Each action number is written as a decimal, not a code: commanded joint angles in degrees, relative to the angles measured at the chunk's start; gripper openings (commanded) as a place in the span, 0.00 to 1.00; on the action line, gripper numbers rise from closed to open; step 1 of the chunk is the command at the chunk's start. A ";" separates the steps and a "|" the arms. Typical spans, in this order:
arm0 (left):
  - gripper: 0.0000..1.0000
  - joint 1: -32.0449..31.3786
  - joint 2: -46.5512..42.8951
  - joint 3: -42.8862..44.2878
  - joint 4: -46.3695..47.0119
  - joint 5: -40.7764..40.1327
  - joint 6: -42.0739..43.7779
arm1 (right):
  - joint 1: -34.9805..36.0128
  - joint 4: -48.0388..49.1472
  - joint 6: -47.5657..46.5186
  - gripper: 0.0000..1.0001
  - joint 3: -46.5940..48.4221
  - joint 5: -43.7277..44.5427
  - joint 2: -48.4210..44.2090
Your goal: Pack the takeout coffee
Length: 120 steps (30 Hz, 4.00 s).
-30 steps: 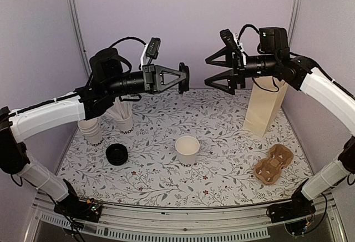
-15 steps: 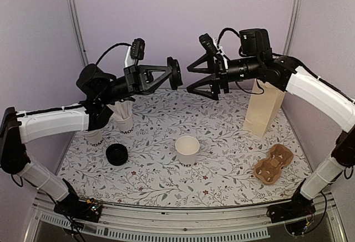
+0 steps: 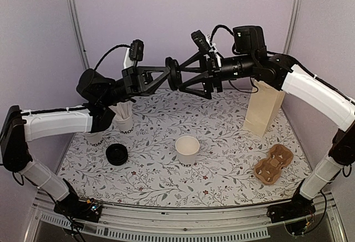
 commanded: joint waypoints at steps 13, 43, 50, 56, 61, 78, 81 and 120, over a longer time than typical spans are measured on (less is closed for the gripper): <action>0.05 0.56 2.45 -0.94 5.49 -0.62 -2.69 | 1.70 1.98 3.45 0.86 2.62 2.69 1.87; 0.54 -5.45 -5.68 0.94 -69.46 -39.17 32.40 | -8.72 -3.76 -7.79 0.66 -22.46 17.42 -12.63; 0.51 -7.98 5.25 2.75 -76.76 -47.63 33.30 | -8.70 -12.63 -15.24 0.66 -22.08 19.16 -14.69; 0.51 -8.98 11.73 4.35 -74.44 -45.57 34.40 | -8.63 -20.69 -19.52 0.66 -16.85 16.06 -11.54; 0.51 -11.01 15.37 6.25 -72.06 -43.53 36.15 | -7.62 -25.17 -21.84 0.66 -14.57 15.47 -8.58; 0.50 -13.97 17.76 7.85 -73.78 -43.74 35.55 | 1.95 -39.35 -29.97 0.66 -8.47 23.19 0.81; 0.51 -13.53 14.63 5.84 -75.34 -46.94 33.79 | 3.39 -41.88 -29.91 0.67 -6.58 25.33 3.07; 0.52 -13.23 -0.34 -5.55 -72.77 -51.55 29.00 | 9.57 -56.99 -24.72 0.72 13.90 36.78 24.08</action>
